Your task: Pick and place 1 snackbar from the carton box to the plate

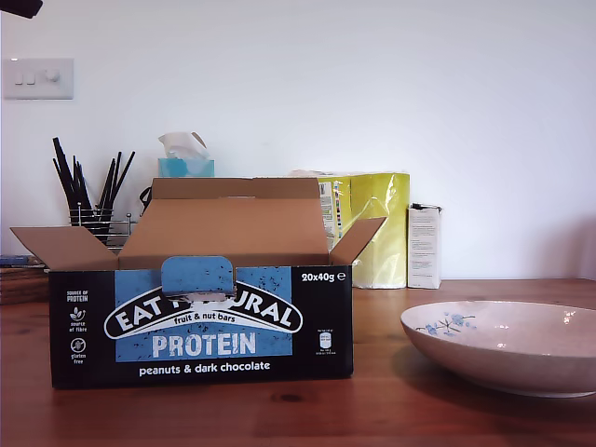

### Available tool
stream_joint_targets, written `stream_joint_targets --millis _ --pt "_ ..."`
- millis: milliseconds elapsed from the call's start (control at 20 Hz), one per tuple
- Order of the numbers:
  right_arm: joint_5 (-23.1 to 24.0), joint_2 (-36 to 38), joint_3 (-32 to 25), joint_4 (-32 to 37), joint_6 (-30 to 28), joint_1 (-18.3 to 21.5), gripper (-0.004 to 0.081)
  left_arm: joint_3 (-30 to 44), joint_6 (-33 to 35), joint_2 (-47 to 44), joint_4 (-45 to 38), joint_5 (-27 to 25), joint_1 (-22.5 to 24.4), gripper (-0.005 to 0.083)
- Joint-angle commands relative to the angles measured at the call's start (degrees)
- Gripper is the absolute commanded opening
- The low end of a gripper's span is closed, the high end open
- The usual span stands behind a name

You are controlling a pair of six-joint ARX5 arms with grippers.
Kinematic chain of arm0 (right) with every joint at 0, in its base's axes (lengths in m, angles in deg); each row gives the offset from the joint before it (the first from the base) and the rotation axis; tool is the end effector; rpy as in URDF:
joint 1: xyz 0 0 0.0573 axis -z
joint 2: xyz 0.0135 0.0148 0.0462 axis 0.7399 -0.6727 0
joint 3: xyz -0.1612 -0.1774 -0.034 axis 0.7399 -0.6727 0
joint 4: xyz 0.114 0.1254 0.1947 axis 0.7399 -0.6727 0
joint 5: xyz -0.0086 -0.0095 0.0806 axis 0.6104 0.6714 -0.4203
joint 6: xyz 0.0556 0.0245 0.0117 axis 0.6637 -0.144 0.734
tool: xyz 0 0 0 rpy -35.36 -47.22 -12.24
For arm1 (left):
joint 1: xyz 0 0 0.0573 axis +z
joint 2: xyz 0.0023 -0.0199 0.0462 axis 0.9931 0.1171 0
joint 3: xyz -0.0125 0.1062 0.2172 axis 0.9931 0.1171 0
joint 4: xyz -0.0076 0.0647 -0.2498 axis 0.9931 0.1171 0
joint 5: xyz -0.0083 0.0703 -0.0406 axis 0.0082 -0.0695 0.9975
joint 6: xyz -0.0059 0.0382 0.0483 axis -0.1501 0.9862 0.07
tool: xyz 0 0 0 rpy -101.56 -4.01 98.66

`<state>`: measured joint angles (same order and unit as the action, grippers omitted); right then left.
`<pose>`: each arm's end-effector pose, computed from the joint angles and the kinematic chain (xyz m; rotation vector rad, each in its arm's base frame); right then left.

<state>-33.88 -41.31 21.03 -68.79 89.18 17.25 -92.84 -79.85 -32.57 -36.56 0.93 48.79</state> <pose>0.1252 0.0717 0.3156 -0.0838 0.4133 0.4800 0.1274 -0.0900 0.2794 0.0855 0.3837 -0.6391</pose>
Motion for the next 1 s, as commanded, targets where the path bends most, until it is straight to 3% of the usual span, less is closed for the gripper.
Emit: stream_joint_targets --millis 0,300,500,950 --pt "0.1 1.8 -3.7 1.4 0.0 -0.3 -0.0013 1.0 0.3 -0.5 -0.2 -0.4 0.1 -0.0024" --pt "-1.7 6.2 -5.6 -4.0 2.7 -0.3 -0.0013 0.3 -0.5 4.1 4.3 -0.3 0.1 -0.0024" --pt "-5.8 6.0 -4.3 -8.6 4.3 -1.8 -0.0013 -5.7 -4.9 15.9 9.2 0.4 0.0 -0.0024" --pt "-6.1 2.2 0.8 -10.9 4.7 -4.5 -0.0013 -19.1 -18.3 38.3 10.3 -2.2 0.0 -0.0009"
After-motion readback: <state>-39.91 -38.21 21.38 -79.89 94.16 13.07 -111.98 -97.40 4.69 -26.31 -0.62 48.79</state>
